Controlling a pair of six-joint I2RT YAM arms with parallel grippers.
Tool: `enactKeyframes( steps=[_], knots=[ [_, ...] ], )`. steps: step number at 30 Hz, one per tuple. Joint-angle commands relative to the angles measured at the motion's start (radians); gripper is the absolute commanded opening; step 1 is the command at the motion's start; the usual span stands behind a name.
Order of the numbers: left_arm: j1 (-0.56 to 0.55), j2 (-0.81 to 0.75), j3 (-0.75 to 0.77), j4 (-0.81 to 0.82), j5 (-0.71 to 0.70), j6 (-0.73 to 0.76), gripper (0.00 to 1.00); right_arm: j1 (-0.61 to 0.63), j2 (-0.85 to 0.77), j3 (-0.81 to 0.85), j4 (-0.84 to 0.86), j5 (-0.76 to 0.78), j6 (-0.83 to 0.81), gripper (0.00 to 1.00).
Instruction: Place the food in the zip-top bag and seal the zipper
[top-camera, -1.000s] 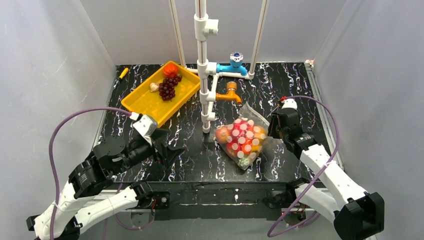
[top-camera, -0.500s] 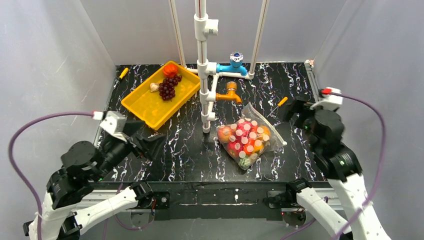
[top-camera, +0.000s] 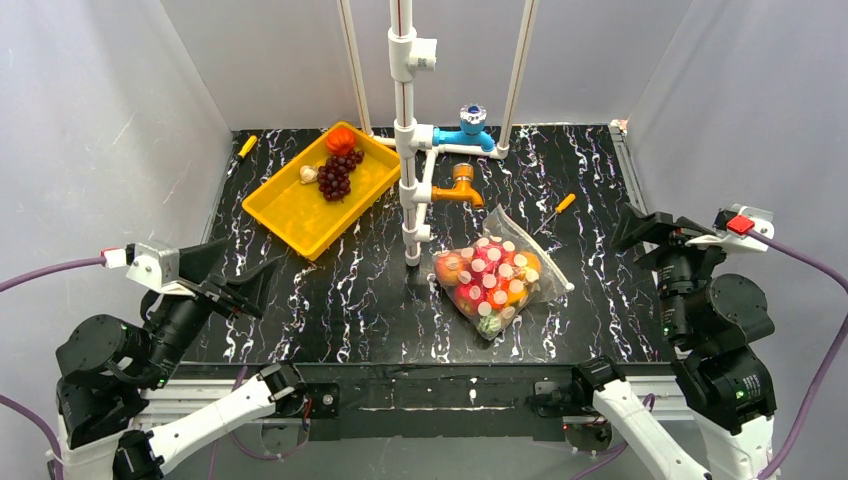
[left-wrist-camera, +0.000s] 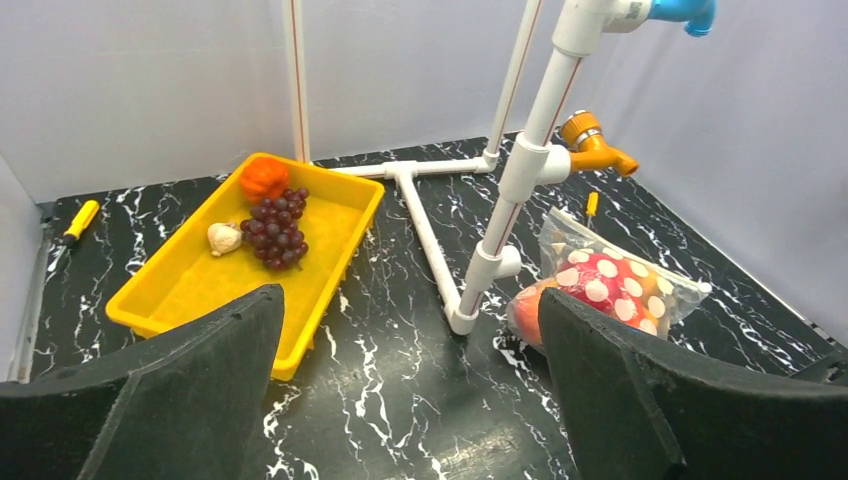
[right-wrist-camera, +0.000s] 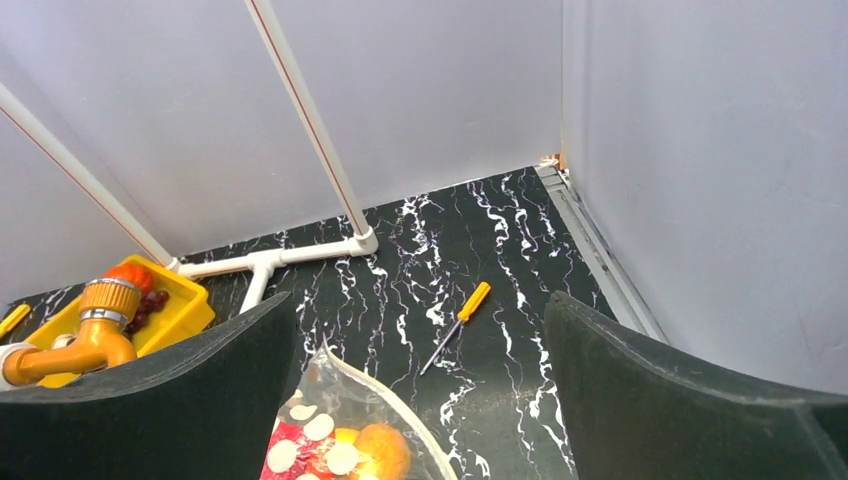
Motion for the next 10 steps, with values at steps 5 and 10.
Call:
enactKeyframes(
  steps=[5,10],
  knots=[
    [0.002,0.004,0.025,-0.02,-0.045,0.02,0.98,-0.003,0.0,0.036,0.013,0.049,0.016,0.98],
    [0.002,0.007,0.022,-0.017,-0.044,0.015,0.98,-0.002,0.031,0.07,-0.036,0.096,0.045,0.98]
  ],
)
